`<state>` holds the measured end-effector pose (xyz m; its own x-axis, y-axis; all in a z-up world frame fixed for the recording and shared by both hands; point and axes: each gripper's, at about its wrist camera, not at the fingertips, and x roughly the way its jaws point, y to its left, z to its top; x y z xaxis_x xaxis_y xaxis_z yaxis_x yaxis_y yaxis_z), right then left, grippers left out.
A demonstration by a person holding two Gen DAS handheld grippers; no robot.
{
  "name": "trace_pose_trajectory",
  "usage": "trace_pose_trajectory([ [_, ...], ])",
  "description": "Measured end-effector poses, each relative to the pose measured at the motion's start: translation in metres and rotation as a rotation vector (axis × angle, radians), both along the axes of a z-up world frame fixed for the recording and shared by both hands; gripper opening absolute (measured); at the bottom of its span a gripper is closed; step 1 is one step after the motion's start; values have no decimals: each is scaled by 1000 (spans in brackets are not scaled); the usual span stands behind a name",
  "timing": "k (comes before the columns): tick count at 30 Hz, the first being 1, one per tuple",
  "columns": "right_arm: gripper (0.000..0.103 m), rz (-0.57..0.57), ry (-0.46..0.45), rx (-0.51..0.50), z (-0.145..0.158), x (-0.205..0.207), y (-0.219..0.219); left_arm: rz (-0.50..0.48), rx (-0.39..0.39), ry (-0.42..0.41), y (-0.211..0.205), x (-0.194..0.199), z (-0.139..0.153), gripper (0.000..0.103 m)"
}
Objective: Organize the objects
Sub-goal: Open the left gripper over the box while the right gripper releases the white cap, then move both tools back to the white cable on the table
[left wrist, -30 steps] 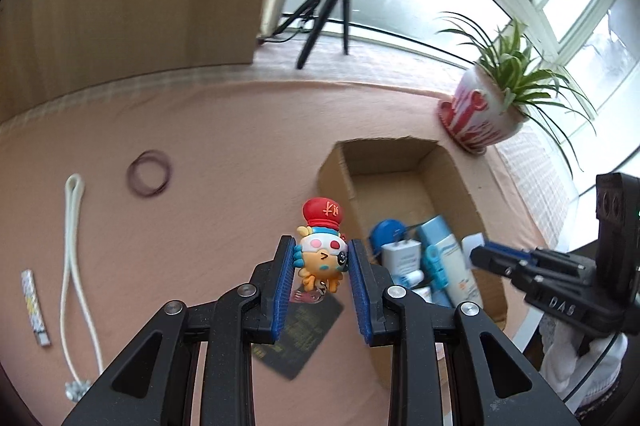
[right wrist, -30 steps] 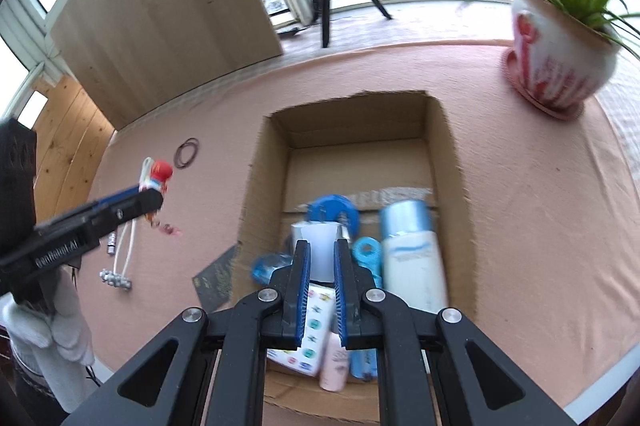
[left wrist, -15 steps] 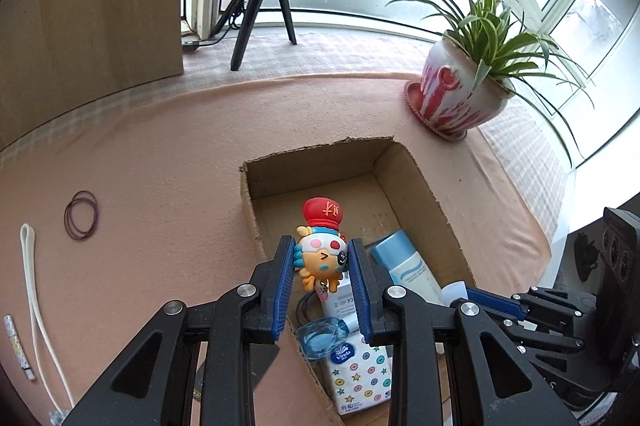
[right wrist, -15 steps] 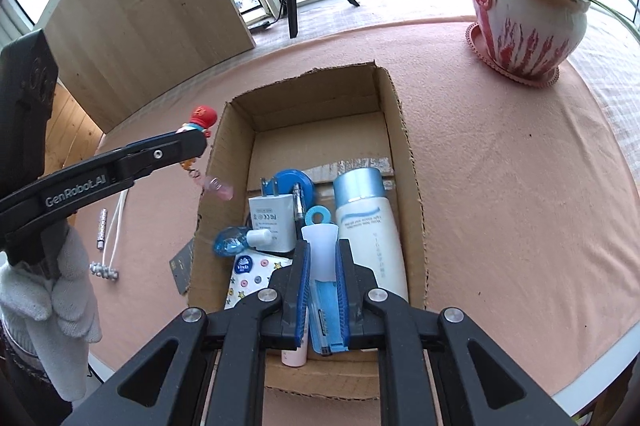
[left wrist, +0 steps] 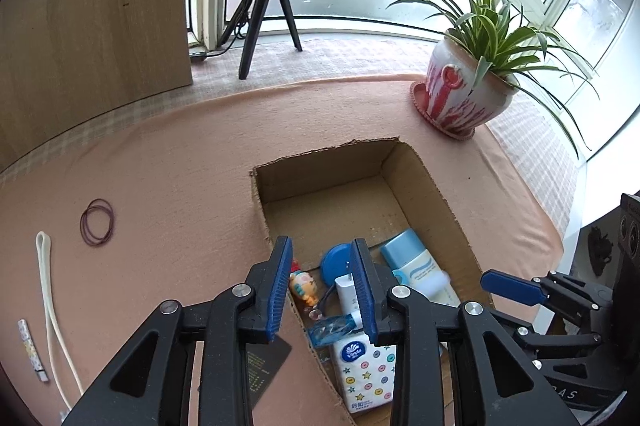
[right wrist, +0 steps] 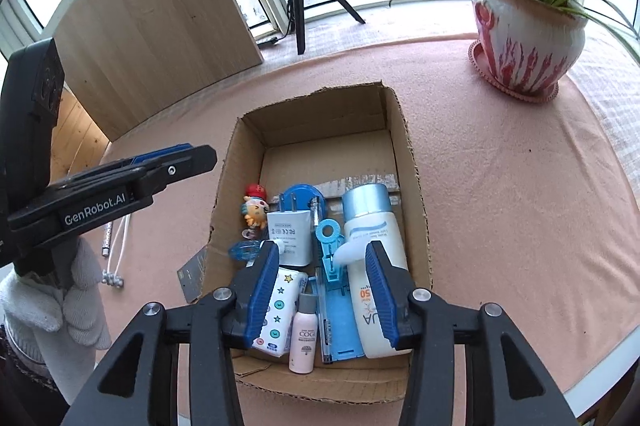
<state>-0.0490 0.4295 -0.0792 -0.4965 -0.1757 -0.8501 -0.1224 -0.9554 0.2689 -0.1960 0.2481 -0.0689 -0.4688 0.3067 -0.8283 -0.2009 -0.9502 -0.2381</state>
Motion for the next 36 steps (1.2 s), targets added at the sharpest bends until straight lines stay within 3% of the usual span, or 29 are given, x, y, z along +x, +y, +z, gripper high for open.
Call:
trace_pose_trajectory([
  [11, 43, 5, 15, 15, 4, -3, -15, 51, -28, 44, -28, 28, 16, 32],
  [23, 43, 91, 77, 58, 14, -10, -65, 91, -29, 77, -66, 55, 34, 32],
  [30, 43, 123, 131, 61, 17, -21, -96, 166, -29, 43, -114, 71, 24, 32],
  [36, 43, 161, 88, 17, 9, -40, -118, 288, -30, -7, -184, 89, 4, 32],
])
